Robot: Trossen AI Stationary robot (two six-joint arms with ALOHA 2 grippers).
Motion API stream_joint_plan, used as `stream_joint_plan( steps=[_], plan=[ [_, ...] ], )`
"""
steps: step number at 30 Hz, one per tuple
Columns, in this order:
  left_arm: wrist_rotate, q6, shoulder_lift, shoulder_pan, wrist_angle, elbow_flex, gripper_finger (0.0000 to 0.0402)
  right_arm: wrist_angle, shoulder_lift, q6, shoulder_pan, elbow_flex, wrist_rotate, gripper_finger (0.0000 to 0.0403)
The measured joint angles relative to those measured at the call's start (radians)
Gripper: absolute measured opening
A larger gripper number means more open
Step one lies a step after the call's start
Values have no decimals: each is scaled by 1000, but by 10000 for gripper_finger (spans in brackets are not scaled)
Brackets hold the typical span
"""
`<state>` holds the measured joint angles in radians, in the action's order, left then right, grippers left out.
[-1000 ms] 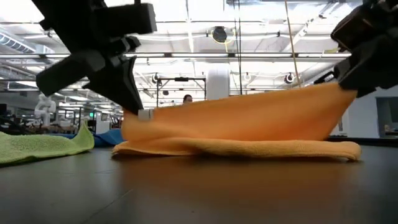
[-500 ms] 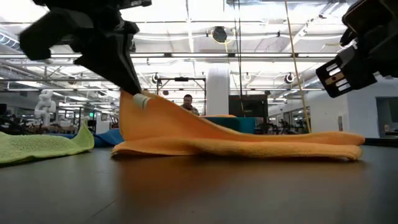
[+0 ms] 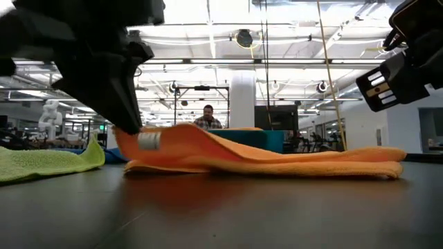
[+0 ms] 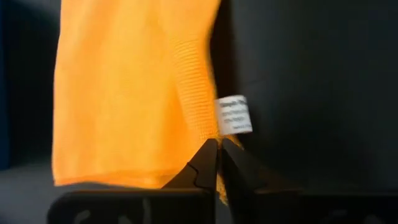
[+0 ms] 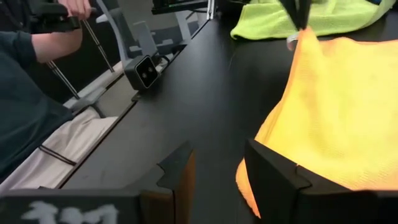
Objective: Fold microfiber towels
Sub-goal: Fold the orange microfiber cloth
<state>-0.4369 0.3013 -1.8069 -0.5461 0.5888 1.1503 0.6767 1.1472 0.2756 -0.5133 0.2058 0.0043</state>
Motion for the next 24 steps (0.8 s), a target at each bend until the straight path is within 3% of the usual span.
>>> stream_joint_plan(
  steps=[6,13,24],
  plan=[
    [-74,-1,0,-61,-10,0,45,22,20,-2,0,0,-1,130],
    [-86,91,0,-102,-18,0,46,38,20,0,0,0,-1,130],
    [-63,51,-148,-133,-275,2,47,52,20,-3,1,0,-1,130]
  ],
)
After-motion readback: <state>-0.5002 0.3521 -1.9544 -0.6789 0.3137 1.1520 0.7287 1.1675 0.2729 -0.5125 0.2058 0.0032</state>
